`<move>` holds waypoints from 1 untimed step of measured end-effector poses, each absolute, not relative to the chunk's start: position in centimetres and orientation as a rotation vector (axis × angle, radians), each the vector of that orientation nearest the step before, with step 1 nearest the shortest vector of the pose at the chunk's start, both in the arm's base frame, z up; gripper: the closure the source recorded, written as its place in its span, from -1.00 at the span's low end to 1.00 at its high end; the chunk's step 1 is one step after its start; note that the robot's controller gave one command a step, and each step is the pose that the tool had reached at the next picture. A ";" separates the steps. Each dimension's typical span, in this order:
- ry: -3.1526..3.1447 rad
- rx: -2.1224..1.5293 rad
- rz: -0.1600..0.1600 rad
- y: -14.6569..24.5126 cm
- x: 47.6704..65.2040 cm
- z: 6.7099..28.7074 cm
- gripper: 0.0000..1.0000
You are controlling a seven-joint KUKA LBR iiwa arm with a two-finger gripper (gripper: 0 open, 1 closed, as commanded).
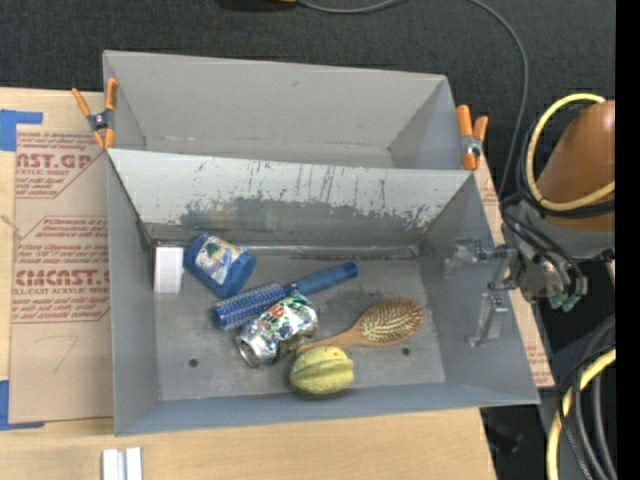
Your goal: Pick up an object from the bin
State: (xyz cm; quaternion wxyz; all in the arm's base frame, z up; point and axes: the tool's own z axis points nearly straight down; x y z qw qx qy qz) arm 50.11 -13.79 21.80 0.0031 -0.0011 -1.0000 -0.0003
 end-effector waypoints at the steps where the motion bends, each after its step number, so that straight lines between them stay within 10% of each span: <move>1: -3.143 0.001 0.001 -13.7 50.3 22.3 -1.00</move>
Offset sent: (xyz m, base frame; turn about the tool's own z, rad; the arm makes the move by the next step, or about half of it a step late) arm 0.0365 0.0351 -0.1480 -0.2998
